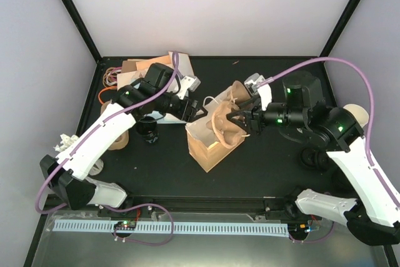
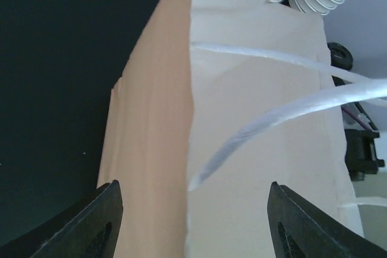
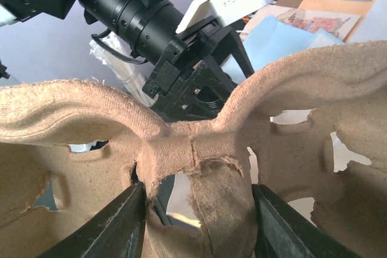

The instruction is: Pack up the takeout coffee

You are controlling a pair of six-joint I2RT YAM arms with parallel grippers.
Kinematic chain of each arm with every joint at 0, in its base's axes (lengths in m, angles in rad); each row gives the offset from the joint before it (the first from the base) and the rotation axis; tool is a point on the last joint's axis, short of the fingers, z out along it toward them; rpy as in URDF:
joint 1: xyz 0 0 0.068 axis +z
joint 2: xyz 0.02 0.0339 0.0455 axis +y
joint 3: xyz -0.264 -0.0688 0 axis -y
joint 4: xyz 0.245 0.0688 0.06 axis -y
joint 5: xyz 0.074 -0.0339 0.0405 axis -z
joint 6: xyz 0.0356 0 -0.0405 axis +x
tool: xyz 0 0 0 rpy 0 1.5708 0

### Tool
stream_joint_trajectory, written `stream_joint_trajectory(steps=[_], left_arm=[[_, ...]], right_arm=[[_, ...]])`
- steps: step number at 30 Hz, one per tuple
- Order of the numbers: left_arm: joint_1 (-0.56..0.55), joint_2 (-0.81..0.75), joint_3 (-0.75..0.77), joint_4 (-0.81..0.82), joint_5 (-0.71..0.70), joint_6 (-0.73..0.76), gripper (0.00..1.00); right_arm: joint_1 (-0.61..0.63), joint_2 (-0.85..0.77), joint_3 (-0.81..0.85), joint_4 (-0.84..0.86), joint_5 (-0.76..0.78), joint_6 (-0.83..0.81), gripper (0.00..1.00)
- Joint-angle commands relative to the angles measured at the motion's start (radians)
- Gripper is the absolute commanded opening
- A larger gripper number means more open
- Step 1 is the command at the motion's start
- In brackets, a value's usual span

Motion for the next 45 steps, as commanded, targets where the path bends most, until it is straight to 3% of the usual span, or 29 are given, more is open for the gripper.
stream_joint_trajectory(steps=[1,15,22,32,39,45], left_arm=[[0.001,-0.001,0.059,0.042,-0.098,0.041,0.68],[-0.047,0.148,0.256,0.052,-0.208,0.019,0.57],[-0.043,0.128,0.246,0.064,-0.326,-0.068,0.26],[-0.041,0.106,0.202,0.087,-0.356,-0.103,0.21],[-0.040,0.101,0.199,0.096,-0.313,-0.110,0.03],[-0.039,0.085,0.194,0.102,-0.313,-0.119,0.01]], right_arm=[[-0.006,-0.029,0.023,0.054,0.080,0.003,0.49],[-0.006,-0.055,-0.018,0.071,0.132,-0.012,0.49],[-0.006,-0.014,-0.036,0.051,0.072,-0.025,0.49],[-0.006,0.106,-0.005,0.031,-0.023,-0.063,0.50],[-0.006,0.146,0.065,0.035,-0.010,-0.078,0.50],[-0.006,0.184,0.050,0.035,0.022,-0.062,0.49]])
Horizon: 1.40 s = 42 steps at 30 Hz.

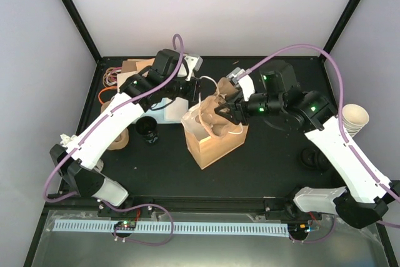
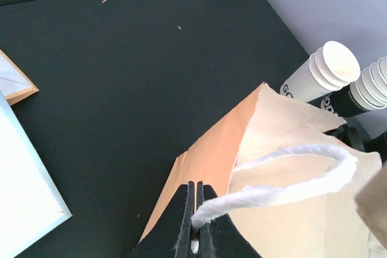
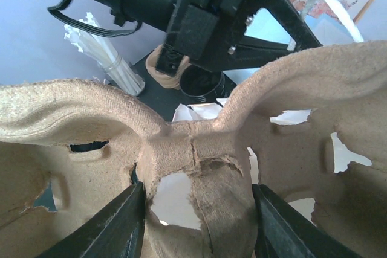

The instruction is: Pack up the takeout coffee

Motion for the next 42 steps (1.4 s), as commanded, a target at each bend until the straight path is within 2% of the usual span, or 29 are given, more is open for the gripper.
stream_joint_trajectory(steps=[1,9,18,25,33,42], left_arm=[[0.003,-0.045,-0.001,0.032,0.013,-0.017,0.02],[0.003,-0.058,-0.016,0.037,0.040,-0.028,0.02],[0.007,-0.082,-0.058,0.062,0.065,-0.049,0.01],[0.008,-0.094,-0.062,0.077,0.120,-0.086,0.02],[0.007,-0.098,-0.068,0.086,0.115,-0.104,0.02],[0.005,-0.092,-0.070,0.083,0.157,-0.125,0.02]], right_arm=[[-0.005,0.026,-0.002,0.014,0.018,0.002,0.49],[-0.005,0.059,-0.078,0.066,0.044,0.060,0.49],[-0.005,0.083,-0.145,0.111,0.160,0.155,0.49],[0.008,0.085,-0.179,0.078,0.293,0.190,0.49],[0.098,0.079,-0.175,0.037,0.454,0.186,0.50],[0.109,0.112,-0.096,0.029,0.484,0.256,0.52]])
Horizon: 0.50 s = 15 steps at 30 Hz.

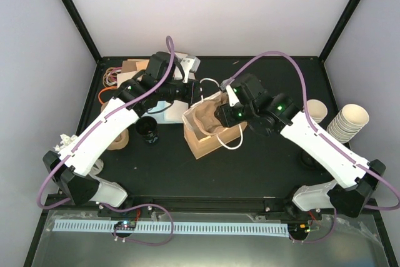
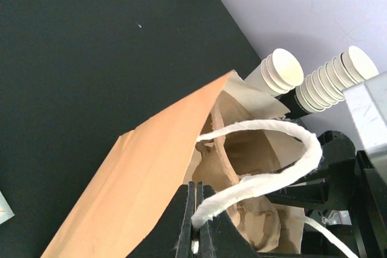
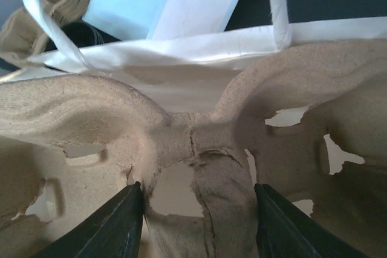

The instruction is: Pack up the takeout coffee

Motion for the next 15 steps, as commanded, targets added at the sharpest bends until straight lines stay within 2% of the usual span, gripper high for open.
stream_joint_trajectory(steps=[1,9,15], left_arm=[[0.002,-0.019,-0.005,0.019,0.038,-0.023,0.02],[0.002,-0.024,-0.005,0.015,0.039,-0.020,0.01],[0.002,-0.022,0.003,0.020,0.027,-0.011,0.02]], right_arm=[[0.002,0.017,0.056,0.005,0.055,0.073,0.52],[0.003,0.037,0.025,0.017,0.122,0.123,0.51],[0.028,0.024,-0.027,0.035,0.171,0.076,0.51]])
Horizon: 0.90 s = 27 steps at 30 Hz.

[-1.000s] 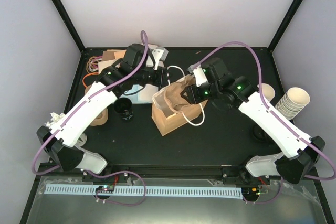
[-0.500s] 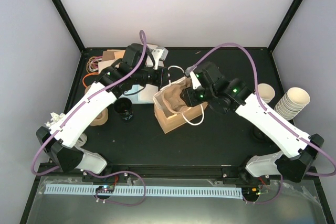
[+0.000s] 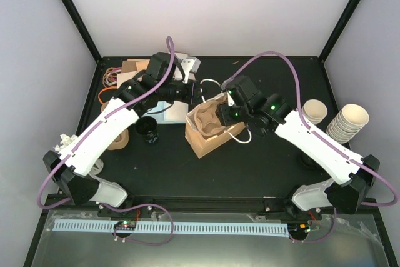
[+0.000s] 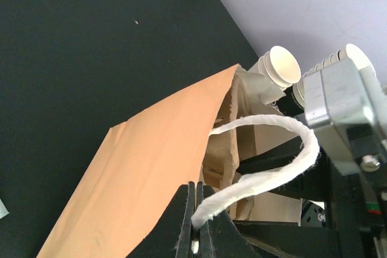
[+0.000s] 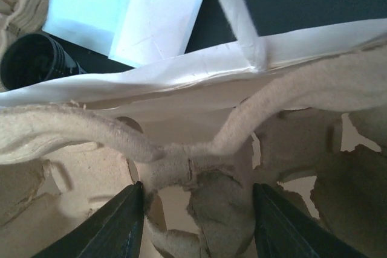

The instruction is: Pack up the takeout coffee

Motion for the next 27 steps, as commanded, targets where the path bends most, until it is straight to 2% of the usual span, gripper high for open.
stream_joint_trajectory(steps=[1,6,27], left_arm=[[0.003,-0.023,0.009,0.019,0.004,0.003,0.02],[0.008,-0.037,0.015,0.034,-0.048,0.024,0.01],[0.007,-0.011,0.058,0.028,-0.056,0.010,0.01]], right_arm=[[0.023,-0.017,-0.026,0.016,0.075,-0.031,0.51],[0.024,-0.046,-0.054,0.012,0.074,-0.074,0.51],[0.103,-0.021,-0.111,-0.035,0.156,-0.139,0.49]])
